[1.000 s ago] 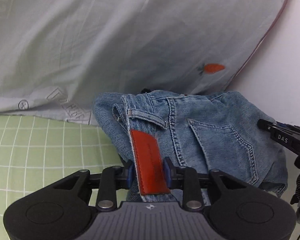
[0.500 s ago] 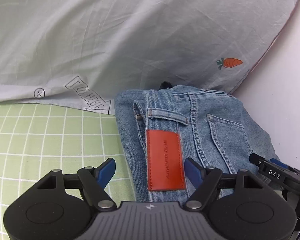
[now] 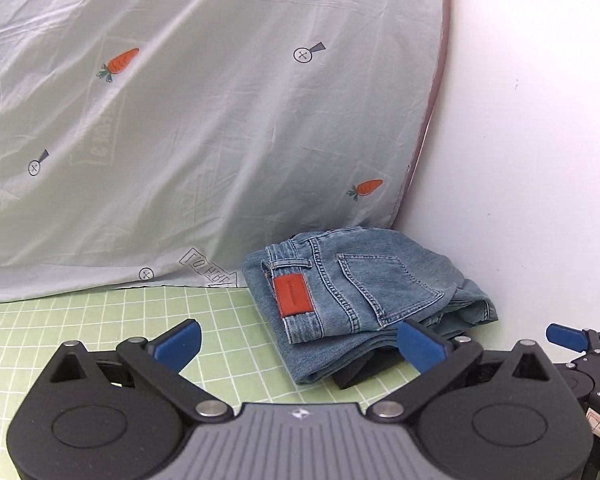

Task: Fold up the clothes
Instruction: 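Place the folded jeans on the black garment and open both grippers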

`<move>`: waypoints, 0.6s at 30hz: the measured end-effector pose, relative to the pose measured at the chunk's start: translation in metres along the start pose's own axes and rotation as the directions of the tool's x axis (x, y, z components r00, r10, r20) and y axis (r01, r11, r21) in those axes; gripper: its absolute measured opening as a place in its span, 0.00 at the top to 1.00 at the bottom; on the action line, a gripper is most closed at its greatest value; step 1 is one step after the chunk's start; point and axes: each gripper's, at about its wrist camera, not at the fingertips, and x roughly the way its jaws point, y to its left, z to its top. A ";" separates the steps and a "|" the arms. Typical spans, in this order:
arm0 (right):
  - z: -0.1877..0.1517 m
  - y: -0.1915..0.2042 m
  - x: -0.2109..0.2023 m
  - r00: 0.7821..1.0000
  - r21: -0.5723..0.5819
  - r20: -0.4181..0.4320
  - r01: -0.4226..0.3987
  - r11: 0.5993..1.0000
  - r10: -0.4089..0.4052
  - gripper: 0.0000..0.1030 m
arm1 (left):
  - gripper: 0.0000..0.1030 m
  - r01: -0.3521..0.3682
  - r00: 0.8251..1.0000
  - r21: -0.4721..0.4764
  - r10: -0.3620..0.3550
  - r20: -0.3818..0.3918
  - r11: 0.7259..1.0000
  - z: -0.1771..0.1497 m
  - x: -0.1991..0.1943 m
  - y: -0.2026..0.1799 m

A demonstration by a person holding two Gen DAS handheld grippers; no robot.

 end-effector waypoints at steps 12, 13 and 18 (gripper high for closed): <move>-0.057 0.038 -0.116 0.998 0.112 -0.069 0.003 0.994 0.005 0.01 | 0.00 0.091 0.992 0.120 -0.080 -0.093 0.989 -0.040 -0.078 0.039; -0.061 0.042 -0.123 0.997 0.118 -0.074 0.008 0.993 0.001 0.01 | 0.00 0.104 0.990 0.127 -0.091 -0.104 0.986 -0.044 -0.082 0.042; -0.077 0.059 -0.151 0.995 0.148 -0.096 0.042 0.988 -0.028 0.01 | 0.00 0.132 0.986 0.161 -0.113 -0.124 0.978 -0.061 -0.105 0.058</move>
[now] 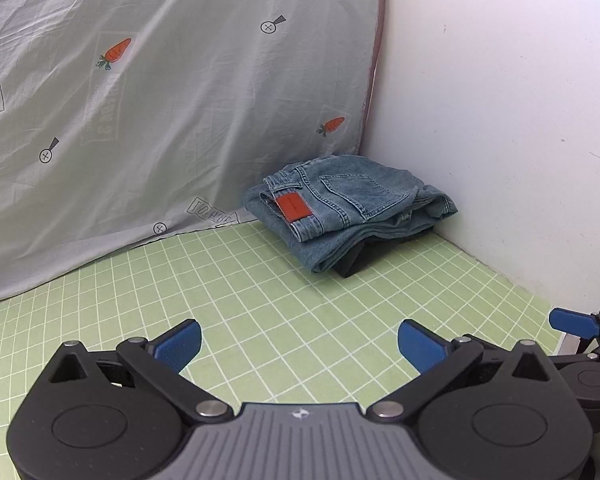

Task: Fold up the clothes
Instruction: 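Place the folded jeans on the black garment and open both grippers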

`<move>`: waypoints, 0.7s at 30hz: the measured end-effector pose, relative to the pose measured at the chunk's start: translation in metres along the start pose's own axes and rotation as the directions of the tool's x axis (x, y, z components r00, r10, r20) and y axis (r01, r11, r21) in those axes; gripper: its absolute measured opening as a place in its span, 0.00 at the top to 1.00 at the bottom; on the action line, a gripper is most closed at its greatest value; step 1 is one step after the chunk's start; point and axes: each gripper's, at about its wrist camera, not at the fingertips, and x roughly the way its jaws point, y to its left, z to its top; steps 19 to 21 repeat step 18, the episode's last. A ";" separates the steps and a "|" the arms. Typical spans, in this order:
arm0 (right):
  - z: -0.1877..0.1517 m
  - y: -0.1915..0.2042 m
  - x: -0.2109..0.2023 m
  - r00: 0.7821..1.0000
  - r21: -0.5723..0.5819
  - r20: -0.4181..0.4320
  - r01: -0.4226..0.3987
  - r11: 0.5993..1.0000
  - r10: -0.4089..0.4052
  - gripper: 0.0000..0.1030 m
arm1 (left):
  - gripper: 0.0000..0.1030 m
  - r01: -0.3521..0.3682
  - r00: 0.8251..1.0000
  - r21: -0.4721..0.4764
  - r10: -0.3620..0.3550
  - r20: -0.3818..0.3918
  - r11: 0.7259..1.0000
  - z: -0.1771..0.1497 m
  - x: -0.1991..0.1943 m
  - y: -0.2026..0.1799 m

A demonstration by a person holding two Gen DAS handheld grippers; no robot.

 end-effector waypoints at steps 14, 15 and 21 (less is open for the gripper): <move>-0.020 0.017 -0.032 0.997 0.028 -0.010 0.073 0.997 -0.073 0.01 | 0.00 0.042 0.999 -0.015 -0.042 -0.001 0.999 -0.019 -0.025 0.018; -0.020 0.018 -0.033 0.997 0.026 -0.009 0.074 0.997 -0.074 0.01 | 0.00 0.045 0.999 -0.017 -0.045 0.002 0.999 -0.019 -0.026 0.018; -0.020 0.018 -0.036 0.997 0.019 -0.003 0.075 0.997 -0.075 0.01 | 0.00 0.050 0.999 -0.020 -0.049 0.010 0.999 -0.020 -0.028 0.018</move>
